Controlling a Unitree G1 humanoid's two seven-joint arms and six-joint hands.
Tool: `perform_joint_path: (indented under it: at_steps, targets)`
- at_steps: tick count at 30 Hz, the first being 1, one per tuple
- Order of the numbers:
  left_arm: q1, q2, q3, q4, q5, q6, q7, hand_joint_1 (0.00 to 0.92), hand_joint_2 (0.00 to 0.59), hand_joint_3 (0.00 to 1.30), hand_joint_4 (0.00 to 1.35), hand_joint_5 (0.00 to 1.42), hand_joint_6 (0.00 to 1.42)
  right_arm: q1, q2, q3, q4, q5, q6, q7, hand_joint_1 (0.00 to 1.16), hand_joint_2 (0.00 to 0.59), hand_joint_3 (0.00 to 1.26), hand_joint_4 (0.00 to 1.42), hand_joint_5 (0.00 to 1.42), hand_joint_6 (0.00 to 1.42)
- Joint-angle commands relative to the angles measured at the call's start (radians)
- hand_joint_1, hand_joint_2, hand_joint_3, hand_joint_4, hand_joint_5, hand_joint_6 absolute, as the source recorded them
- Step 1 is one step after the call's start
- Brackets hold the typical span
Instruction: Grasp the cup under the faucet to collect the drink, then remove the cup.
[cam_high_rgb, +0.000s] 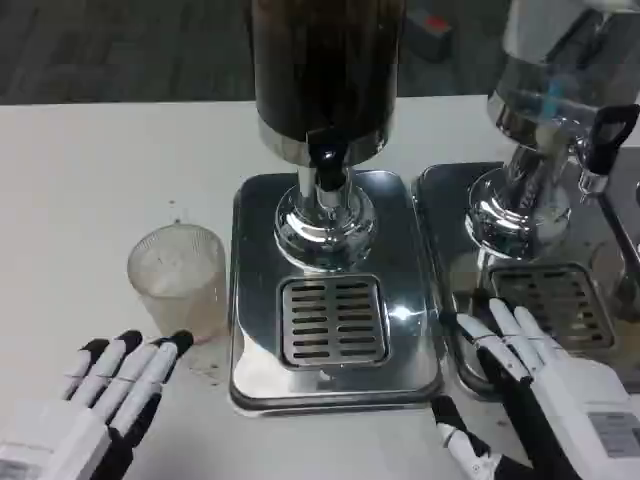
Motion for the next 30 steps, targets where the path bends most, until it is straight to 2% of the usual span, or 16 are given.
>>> perform_joint_path:
  at_steps: [1,9,18,25,30]
  targets:
    - [0.000,0.008,-0.017,0.006,-0.011,-0.001,-0.019,0.000,0.050,0.00,0.00,0.00,0.00,0.005,0.002,-0.014,-0.001,0.016,-0.014,-0.006,0.34,0.464,0.16,0.00,0.00,0.11]
    - [0.004,0.006,-0.020,0.014,-0.033,-0.007,-0.026,0.000,0.049,0.00,0.00,0.00,0.00,0.004,0.010,-0.017,0.002,0.032,-0.017,-0.006,0.35,0.464,0.17,0.00,0.00,0.12]
    - [-0.019,-0.012,-0.002,0.066,-0.131,-0.082,0.027,0.000,0.042,0.00,0.00,0.00,0.00,0.007,0.022,-0.022,0.002,0.059,-0.031,-0.011,0.35,0.464,0.18,0.04,0.01,0.15]
    - [-0.113,-0.030,0.022,0.123,-0.239,-0.105,0.016,0.000,0.033,0.00,0.00,0.00,0.06,-0.010,0.039,-0.018,0.007,0.073,-0.031,0.000,0.36,0.464,0.20,0.08,0.04,0.16]
    - [-0.189,-0.036,0.022,0.158,-0.291,-0.087,-0.011,0.004,0.032,0.00,0.00,0.00,0.11,-0.027,0.049,-0.009,0.014,0.079,-0.028,0.004,0.36,0.464,0.22,0.10,0.05,0.18]
